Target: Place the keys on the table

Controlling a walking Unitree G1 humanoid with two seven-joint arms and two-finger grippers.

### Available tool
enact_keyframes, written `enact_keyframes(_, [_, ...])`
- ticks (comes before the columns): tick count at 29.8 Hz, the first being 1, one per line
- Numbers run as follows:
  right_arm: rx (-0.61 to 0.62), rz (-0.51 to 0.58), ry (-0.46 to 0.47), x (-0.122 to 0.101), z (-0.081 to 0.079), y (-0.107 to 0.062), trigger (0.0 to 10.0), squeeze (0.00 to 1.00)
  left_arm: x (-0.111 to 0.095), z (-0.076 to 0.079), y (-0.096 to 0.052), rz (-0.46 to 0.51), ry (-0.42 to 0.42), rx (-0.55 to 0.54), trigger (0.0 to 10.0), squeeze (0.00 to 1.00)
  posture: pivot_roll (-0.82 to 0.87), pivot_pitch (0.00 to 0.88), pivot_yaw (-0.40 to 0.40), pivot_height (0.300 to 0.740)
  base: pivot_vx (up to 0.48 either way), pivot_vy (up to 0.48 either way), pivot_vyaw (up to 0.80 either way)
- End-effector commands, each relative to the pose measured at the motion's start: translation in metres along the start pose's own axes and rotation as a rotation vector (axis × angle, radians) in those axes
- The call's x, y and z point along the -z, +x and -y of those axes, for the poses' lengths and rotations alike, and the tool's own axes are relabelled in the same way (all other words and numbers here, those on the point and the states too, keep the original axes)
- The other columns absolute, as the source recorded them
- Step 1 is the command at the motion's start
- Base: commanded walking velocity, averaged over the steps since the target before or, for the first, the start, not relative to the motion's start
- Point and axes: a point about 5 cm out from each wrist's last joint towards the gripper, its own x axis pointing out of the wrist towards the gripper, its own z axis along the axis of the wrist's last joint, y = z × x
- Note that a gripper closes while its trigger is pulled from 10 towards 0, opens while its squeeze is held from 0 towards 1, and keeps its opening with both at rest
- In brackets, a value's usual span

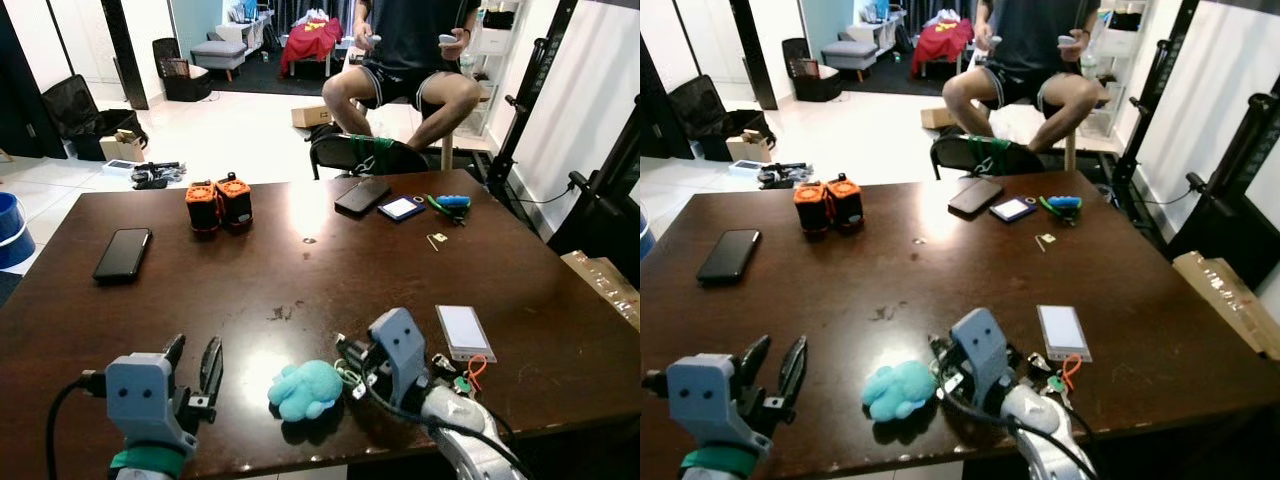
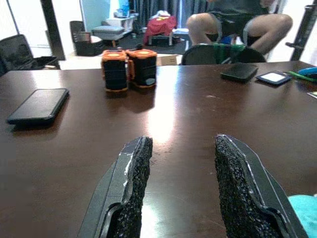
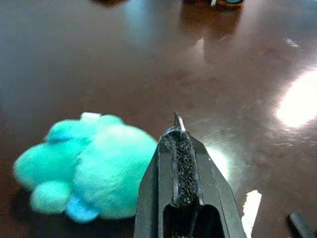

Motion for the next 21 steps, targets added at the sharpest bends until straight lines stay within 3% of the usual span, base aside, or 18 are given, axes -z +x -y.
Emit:
enact_keyframes(1, [-0.062, -0.016, 0.004, 0.002, -0.007, -0.001, 10.0, 0.00, -0.001, 0.000, -0.003, -0.002, -0.002, 0.009, 10.0, 0.00, -0.15, 0.000, 0.096, 0.740, 0.000, 0.000, 0.00])
enact_keyframes(3, [-0.161, -0.058, -0.041, 0.005, -0.013, -0.005, 10.0, 0.00, 0.000, 0.001, -0.004, -0.007, -0.001, 0.024, 10.0, 0.00, -0.15, 0.000, 0.096, 0.740, 0.000, 0.000, 0.00])
enact_keyframes(9, [-0.289, -0.125, -0.098, 0.015, -0.025, -0.010, 10.0, 0.00, 0.002, 0.004, -0.005, -0.018, 0.004, 0.051, 10.0, 0.00, -0.14, 0.000, 0.094, 0.740, 0.000, 0.000, 0.00])
enact_keyframes(17, [-0.404, -0.174, -0.134, 0.021, -0.038, -0.017, 10.0, 0.00, 0.002, 0.005, -0.007, -0.024, 0.004, 0.063, 10.0, 0.00, -0.14, 0.000, 0.089, 0.740, 0.000, 0.000, 0.00])
enact_keyframes(21, [-0.407, -0.200, -0.139, 0.024, -0.035, -0.020, 10.0, 0.00, 0.002, 0.005, -0.007, -0.025, 0.002, 0.065, 10.0, 0.00, -0.14, 0.000, 0.089, 0.740, 0.000, 0.000, 0.00])
